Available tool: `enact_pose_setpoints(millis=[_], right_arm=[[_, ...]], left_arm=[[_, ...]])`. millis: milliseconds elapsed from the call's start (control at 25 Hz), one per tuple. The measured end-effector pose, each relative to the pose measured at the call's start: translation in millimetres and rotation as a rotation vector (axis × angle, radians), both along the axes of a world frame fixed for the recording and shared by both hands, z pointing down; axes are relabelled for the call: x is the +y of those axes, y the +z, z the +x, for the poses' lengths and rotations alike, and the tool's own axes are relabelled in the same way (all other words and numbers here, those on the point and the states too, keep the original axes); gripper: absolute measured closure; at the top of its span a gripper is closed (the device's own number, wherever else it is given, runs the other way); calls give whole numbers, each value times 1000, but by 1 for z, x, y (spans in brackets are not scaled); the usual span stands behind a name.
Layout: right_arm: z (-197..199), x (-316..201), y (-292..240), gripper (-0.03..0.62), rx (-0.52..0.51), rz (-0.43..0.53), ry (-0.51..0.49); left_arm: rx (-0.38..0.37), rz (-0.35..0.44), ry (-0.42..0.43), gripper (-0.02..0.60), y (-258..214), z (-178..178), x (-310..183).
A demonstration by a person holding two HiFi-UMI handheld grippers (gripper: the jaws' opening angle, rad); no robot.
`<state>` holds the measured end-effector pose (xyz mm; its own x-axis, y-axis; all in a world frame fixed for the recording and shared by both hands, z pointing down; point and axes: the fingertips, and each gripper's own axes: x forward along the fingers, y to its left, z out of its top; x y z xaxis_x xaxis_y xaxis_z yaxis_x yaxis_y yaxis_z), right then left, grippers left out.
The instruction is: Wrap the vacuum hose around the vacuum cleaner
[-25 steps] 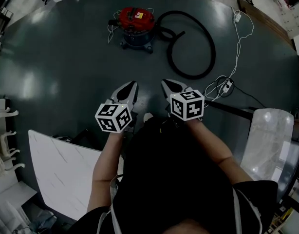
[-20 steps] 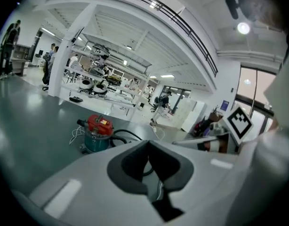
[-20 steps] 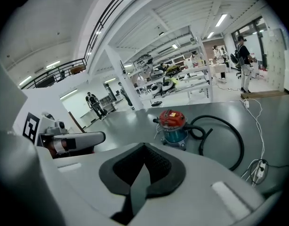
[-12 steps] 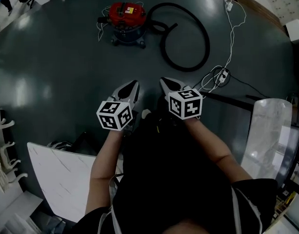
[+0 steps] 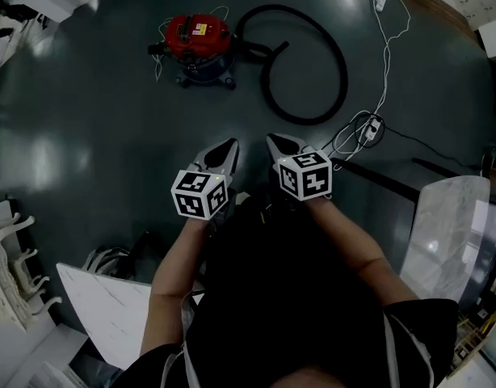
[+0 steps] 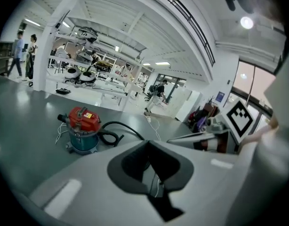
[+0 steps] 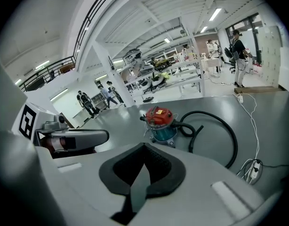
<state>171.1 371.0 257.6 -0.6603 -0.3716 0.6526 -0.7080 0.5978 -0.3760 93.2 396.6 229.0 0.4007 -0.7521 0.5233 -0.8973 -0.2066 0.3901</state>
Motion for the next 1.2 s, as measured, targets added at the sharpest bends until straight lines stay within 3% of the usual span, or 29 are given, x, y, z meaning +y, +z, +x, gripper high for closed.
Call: enact_pose_setpoints(millis=[400, 800, 1200], right_arm=[[74, -95, 43, 598, 69, -56, 78], [133, -169, 87, 598, 95, -117, 145], [161, -220, 132, 599, 116, -109, 156]], left_arm=[[-33, -115, 163, 572, 51, 70, -105], [-68, -154, 231, 572, 89, 128, -199], [-146, -163, 274, 572, 141, 167, -252]])
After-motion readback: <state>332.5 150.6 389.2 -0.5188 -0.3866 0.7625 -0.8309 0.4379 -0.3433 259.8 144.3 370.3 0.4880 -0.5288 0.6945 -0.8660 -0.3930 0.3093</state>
